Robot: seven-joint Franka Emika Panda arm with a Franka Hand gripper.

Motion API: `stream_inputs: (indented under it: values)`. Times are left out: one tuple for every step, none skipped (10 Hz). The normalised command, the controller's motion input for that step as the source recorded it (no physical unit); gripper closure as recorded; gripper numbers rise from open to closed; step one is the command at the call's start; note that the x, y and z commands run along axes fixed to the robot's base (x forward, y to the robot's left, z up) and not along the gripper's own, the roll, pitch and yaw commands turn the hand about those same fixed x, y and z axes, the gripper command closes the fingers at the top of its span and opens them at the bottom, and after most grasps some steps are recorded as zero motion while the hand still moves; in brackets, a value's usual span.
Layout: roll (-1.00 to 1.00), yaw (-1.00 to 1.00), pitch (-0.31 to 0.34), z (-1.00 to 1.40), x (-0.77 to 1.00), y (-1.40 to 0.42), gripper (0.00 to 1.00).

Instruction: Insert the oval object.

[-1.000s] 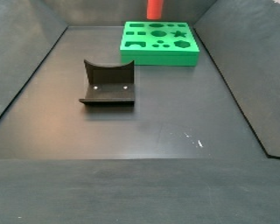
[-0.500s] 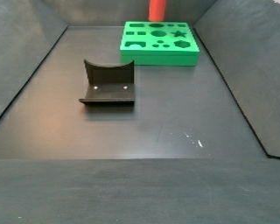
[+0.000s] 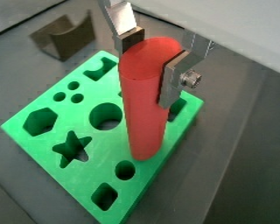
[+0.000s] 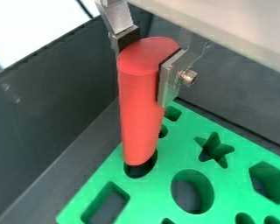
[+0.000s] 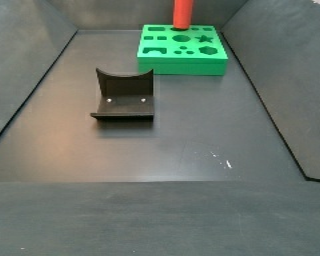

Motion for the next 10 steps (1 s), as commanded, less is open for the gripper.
stream_inputs:
  values:
    - [0.09,-0.18,0.046,-0.15,0.0,0.0,1.0]
    - [0.08,0.0,0.021,-0.15,0.0,0.0,1.0]
    - [0.02,0.01,0.0,-0.26,0.17,0.0,1.0]
    - [0.02,0.06,0.007,-0.29,0.34,0.0,1.0]
    - [0.0,0.09,0.0,-0.28,0.29,0.0,1.0]
    - [0.01,0.27,0.013,-0.27,0.38,0.05,1.0]
    - [0.05,0.29,0.019,-0.25,0.32,0.05,1.0]
    - [0.11,0.43,0.0,-0.24,0.21,0.1,1.0]
    - [0.1,0.39,0.0,-0.23,0.0,0.12,1.0]
    - [0.03,0.25,-0.016,-0.21,-0.17,0.1,1.0]
